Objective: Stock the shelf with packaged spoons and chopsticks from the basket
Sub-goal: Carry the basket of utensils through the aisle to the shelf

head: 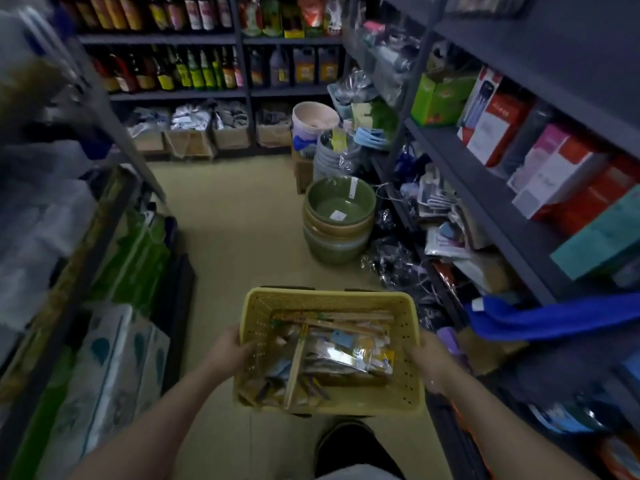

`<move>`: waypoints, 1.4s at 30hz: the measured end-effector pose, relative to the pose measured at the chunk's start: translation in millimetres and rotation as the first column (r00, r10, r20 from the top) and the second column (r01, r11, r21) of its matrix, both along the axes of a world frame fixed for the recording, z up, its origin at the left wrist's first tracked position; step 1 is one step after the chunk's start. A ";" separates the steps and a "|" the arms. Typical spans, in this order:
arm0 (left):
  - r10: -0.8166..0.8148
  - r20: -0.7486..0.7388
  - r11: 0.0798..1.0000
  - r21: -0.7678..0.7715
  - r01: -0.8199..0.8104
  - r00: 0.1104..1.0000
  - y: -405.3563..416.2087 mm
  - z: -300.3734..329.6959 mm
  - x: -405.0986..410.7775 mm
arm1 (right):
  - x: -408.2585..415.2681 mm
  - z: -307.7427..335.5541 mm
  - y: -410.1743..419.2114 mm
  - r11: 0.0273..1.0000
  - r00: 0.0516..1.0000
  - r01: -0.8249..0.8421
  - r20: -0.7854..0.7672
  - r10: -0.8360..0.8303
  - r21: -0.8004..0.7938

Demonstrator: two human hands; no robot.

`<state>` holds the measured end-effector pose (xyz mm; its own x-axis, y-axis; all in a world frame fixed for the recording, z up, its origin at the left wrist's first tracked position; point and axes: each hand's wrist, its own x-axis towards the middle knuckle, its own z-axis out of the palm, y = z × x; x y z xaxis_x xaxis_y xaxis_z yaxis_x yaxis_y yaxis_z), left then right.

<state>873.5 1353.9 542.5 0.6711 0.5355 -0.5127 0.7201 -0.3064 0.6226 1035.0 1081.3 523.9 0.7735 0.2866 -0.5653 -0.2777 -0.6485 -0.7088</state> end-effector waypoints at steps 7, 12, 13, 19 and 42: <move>-0.016 -0.017 0.999 -0.033 0.015 1.000 116.4 -32.3 178.3 | 172.5 -23.0 112.5 1.000 1.000 -0.017 0.024 0.018 -0.024; -0.031 -0.057 0.999 0.007 0.032 0.998 197.4 -30.8 310.9 | 309.4 -12.9 191.1 0.998 1.000 -0.009 0.022 0.010 -0.056; -0.043 -0.064 0.999 0.025 0.045 0.997 212.3 -29.8 337.8 | 333.9 -10.5 205.4 0.997 1.000 -0.001 0.031 0.003 -0.071; -0.202 -0.077 0.973 0.100 0.209 0.976 287.4 -35.8 488.1 | 459.0 -43.7 262.8 0.975 0.988 0.136 0.099 -0.120 -0.174; -0.912 -0.292 0.314 -0.049 0.948 0.287 398.6 -238.1 943.5 | 608.2 -240.6 401.1 0.543 0.605 0.677 -0.044 -0.795 -0.497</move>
<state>1817.0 1752.5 304.4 0.6300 -0.3093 -0.7123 0.0011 -0.9169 0.3992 1643.2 1482.5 283.3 0.4253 -0.6128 -0.6660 -0.9040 -0.3236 -0.2795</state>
